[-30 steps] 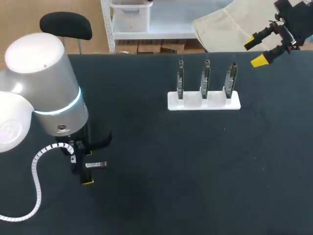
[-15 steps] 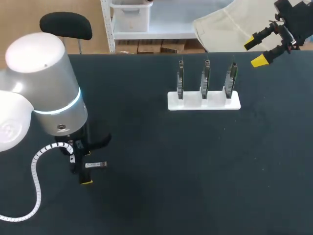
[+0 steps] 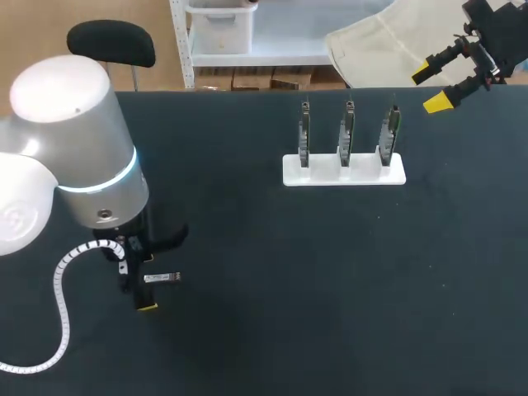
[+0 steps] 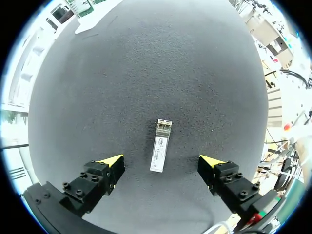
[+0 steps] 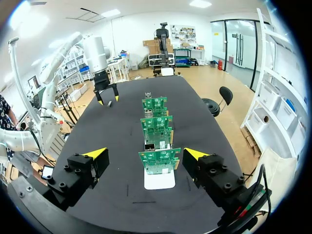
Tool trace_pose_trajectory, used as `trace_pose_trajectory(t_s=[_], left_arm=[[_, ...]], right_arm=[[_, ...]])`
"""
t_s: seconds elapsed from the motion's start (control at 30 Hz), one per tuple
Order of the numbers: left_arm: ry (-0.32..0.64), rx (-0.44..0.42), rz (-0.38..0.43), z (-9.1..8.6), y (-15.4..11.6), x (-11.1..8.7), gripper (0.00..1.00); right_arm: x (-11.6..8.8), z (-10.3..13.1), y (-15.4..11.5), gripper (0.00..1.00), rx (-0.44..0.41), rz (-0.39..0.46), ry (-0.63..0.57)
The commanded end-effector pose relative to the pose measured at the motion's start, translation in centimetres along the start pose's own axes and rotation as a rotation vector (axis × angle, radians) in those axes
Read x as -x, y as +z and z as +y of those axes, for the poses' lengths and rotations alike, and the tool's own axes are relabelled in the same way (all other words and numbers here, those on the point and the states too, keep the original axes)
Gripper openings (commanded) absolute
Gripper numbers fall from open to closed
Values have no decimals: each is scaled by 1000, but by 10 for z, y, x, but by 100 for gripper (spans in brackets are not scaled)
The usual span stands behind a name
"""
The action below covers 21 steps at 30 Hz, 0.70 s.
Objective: Pick up the optical module with the left hand, and insert it into the network port with the right hand.
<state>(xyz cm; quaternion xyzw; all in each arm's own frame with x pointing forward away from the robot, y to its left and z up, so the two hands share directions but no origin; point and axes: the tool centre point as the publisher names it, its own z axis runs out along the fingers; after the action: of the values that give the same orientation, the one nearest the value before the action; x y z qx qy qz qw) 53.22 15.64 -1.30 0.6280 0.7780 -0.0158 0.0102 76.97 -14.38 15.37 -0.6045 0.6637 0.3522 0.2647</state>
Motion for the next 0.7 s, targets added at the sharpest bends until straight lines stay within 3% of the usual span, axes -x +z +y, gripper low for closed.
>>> trace_pose_trajectory(t_s=[0.03, 0.2, 0.23, 0.3, 0.33, 0.7], left_arm=[[0, -2, 0, 2, 1, 1, 100], [10, -1, -17, 3, 2, 2, 100], [10, -1, -18, 2, 1, 3, 85], [14, 3, -33, 2, 1, 3, 12], [14, 2, -34, 2, 0, 3, 0], [-10, -9, -26, 1, 2, -2, 0]], right_arm=[[0, -1, 0, 100, 1, 0, 0], [0, -1, 0, 100, 1, 0, 0], [0, -1, 0, 100, 1, 0, 0], [0, -1, 0, 100, 1, 0, 0], [0, -1, 0, 100, 1, 0, 0], [0, -1, 0, 100, 1, 0, 0]])
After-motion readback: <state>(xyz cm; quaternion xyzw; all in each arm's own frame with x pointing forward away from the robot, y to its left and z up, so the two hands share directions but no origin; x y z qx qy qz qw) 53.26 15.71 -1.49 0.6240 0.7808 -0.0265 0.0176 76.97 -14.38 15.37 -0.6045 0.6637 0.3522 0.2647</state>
